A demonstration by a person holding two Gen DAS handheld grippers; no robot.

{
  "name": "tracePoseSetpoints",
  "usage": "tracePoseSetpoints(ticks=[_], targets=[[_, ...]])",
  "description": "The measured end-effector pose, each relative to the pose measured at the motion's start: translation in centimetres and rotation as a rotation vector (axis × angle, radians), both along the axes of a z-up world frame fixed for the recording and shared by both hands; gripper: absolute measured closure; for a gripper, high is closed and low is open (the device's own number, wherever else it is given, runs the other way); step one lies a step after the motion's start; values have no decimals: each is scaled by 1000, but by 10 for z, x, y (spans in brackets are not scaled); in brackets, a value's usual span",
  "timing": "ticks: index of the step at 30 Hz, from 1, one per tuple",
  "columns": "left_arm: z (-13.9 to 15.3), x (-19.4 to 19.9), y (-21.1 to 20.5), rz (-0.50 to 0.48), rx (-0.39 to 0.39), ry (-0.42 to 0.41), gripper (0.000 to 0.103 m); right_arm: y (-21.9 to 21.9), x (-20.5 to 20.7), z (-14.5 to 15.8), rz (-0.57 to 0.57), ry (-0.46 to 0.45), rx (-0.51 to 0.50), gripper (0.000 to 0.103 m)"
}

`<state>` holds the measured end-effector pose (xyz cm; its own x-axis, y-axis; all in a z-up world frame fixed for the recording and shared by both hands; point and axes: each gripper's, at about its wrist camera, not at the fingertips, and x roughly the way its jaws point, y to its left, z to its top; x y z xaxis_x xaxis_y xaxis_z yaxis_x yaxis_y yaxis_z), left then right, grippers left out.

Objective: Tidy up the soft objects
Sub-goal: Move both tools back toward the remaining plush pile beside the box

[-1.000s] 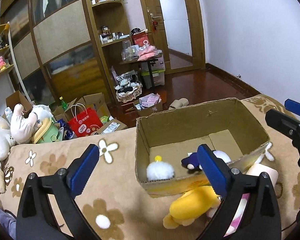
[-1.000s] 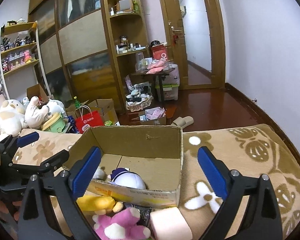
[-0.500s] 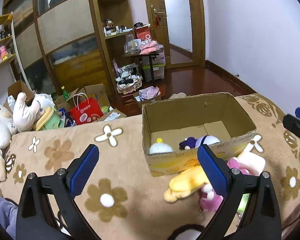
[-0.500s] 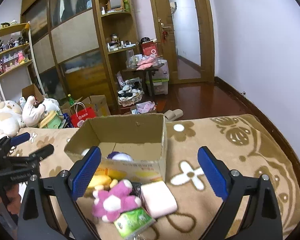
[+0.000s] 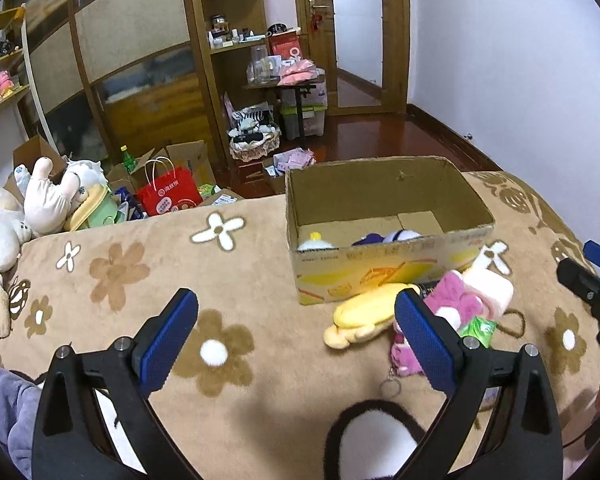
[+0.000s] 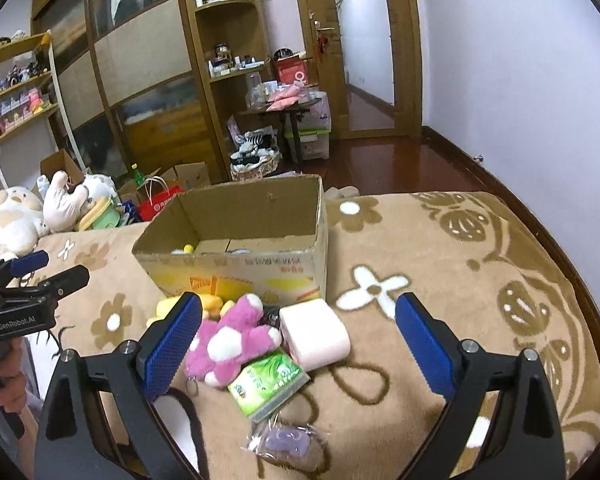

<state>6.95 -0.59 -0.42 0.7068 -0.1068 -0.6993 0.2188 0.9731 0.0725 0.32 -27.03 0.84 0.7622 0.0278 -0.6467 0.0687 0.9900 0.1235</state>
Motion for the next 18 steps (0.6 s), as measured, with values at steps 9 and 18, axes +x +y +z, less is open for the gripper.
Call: tracePoseSetpoints(ticks=[9, 18], targets=[[-12, -3, -11, -31, 14, 29, 5, -2, 2, -7, -10, 17, 4, 2], [-25, 9, -24, -59, 55, 40, 5, -14, 13, -18, -39, 43, 39, 2]])
